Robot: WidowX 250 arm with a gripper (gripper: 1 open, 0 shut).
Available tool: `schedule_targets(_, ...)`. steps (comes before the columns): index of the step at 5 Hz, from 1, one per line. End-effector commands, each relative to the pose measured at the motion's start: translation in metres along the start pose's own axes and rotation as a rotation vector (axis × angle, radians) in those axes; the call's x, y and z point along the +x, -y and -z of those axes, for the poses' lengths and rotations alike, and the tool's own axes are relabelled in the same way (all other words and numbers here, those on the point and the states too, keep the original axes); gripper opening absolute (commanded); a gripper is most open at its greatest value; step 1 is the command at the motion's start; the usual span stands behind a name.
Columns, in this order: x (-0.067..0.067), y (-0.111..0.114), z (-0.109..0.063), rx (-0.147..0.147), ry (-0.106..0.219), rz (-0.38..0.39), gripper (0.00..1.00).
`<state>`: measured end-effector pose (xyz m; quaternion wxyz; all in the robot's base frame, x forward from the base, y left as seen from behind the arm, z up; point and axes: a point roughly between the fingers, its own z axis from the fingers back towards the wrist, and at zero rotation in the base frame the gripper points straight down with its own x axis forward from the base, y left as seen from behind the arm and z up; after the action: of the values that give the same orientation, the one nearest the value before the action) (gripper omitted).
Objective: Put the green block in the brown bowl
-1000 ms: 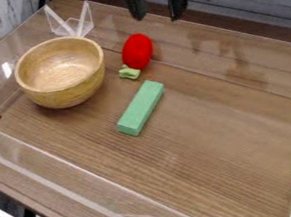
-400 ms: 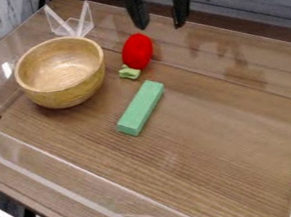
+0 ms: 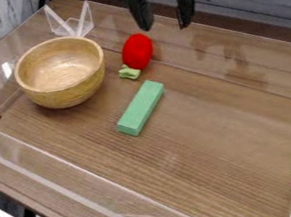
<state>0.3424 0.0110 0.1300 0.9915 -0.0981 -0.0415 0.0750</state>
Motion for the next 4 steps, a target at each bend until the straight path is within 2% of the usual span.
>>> schedule_targets(1, 0.0, 0.012, -0.028, -0.014, 0.098, 0.064, 1.0)
schedule_targets(2, 0.006, 0.002, -0.03, -0.017, 0.113, 0.076, 1.0)
schedule_targets(4, 0.014, -0.015, -0.029, -0.008, 0.115, 0.098, 1.0)
